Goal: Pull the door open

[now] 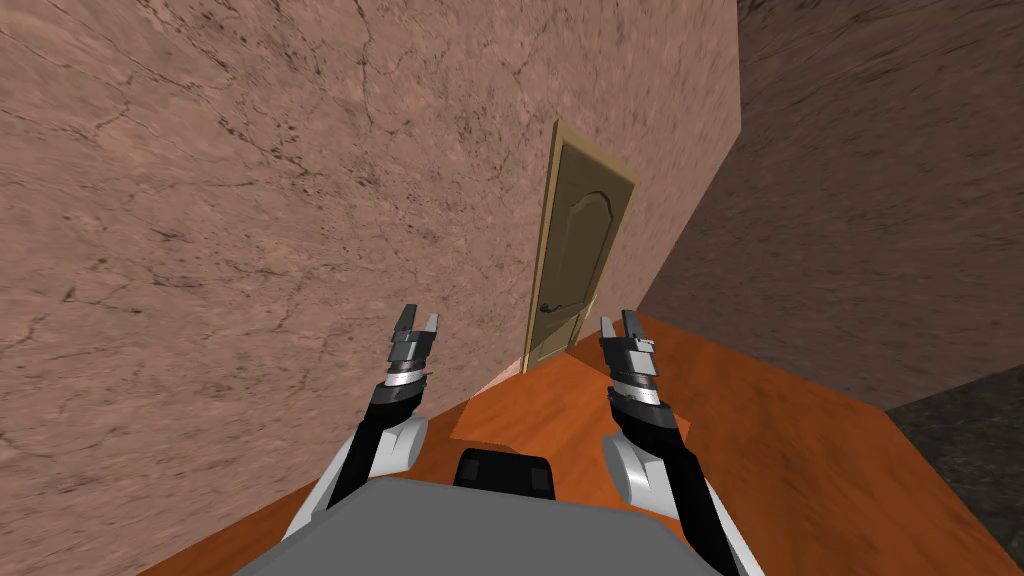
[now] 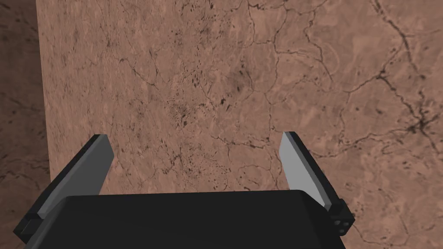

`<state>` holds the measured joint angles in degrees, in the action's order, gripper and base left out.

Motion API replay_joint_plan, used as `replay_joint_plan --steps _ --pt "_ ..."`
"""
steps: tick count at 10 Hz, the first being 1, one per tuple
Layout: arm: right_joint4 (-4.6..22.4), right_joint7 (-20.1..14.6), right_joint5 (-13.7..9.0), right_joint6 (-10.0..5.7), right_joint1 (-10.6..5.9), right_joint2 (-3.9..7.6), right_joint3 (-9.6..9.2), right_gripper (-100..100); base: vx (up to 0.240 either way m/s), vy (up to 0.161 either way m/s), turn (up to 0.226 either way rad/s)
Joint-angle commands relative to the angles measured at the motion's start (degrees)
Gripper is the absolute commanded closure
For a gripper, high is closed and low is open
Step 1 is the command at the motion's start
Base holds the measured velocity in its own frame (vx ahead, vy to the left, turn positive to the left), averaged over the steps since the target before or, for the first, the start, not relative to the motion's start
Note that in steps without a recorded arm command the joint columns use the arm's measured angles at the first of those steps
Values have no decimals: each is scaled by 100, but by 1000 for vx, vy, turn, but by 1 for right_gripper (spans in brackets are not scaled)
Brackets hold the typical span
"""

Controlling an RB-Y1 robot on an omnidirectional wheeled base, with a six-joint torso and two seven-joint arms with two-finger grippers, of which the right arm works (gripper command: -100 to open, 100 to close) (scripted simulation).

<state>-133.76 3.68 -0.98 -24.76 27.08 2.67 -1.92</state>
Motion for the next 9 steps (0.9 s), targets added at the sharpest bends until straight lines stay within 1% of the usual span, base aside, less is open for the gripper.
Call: replay_joint_plan --steps 1,3,7,8,9 --pt "255 -51 -15 -48 -73 67 -4 -100 25 -34 115" --pt "508 -101 -29 -96 -145 132 -8 -100 56 -71 107" --pt "1175 -246 -70 -234 -353 317 -20 -100 57 -82 116" --pt "1240 -246 -70 -234 -353 317 -20 -100 41 -60 50" --pt "1463 -291 -83 -276 -417 373 -23 -100 40 -48 102"
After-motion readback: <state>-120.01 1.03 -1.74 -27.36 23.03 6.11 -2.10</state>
